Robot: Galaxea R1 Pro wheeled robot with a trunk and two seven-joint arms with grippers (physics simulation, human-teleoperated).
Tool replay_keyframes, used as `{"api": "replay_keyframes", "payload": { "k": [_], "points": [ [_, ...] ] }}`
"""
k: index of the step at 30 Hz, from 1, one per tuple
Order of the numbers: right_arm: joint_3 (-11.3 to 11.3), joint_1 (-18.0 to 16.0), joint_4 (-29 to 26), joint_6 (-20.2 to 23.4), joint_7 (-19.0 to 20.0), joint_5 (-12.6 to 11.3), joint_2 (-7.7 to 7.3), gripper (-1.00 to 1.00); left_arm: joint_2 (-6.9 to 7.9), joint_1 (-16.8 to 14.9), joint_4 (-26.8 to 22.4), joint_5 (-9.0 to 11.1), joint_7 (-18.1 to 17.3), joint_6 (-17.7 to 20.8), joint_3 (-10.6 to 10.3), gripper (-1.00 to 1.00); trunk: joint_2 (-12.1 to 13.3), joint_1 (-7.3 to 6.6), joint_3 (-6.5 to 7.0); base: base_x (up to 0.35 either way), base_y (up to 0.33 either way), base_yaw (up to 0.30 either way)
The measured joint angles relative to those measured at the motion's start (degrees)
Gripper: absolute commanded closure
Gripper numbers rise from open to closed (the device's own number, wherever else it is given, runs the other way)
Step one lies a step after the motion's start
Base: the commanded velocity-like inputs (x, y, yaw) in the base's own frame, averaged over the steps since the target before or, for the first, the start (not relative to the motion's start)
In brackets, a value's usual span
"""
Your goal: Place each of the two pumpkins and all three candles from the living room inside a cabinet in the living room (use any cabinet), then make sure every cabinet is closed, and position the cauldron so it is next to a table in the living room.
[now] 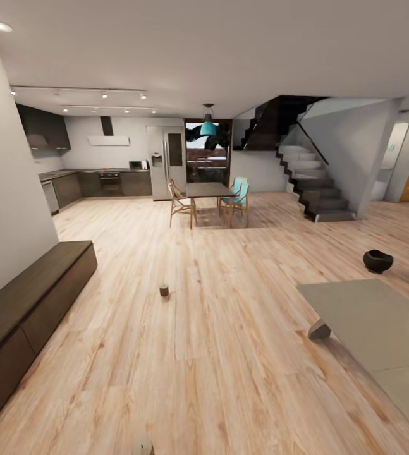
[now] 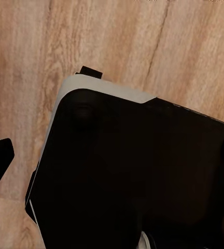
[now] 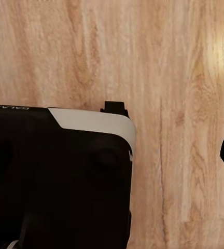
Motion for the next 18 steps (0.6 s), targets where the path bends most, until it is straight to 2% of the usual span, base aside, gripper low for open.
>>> {"api": "replay_keyframes", "payload": {
  "k": [6,10,18],
  "points": [
    [0.0,0.0,0.0,0.0,0.0,0.1,0.0,-1.0,0.05,0.0,0.0,0.1,0.0,0.0,0.2,-1.0,0.0,-0.01,0.03,0.039,0.0,0.262],
    [0.0,0.0,0.1,0.0,0.0,0.2,0.01,-1.0,0.07,0.0,0.0,0.1,0.0,0.0,0.2,-1.0,0.0,-0.02,0.03,0.242,0.0,0.238],
    [0.1,0.0,0.1,0.0,0.0,0.4,-0.06,-1.0,0.06,0.0,0.0,0.2,-0.1,-0.1,0.3,-1.0,0.0,0.0,0.03,0.068,0.0,0.032]
  ]
}}
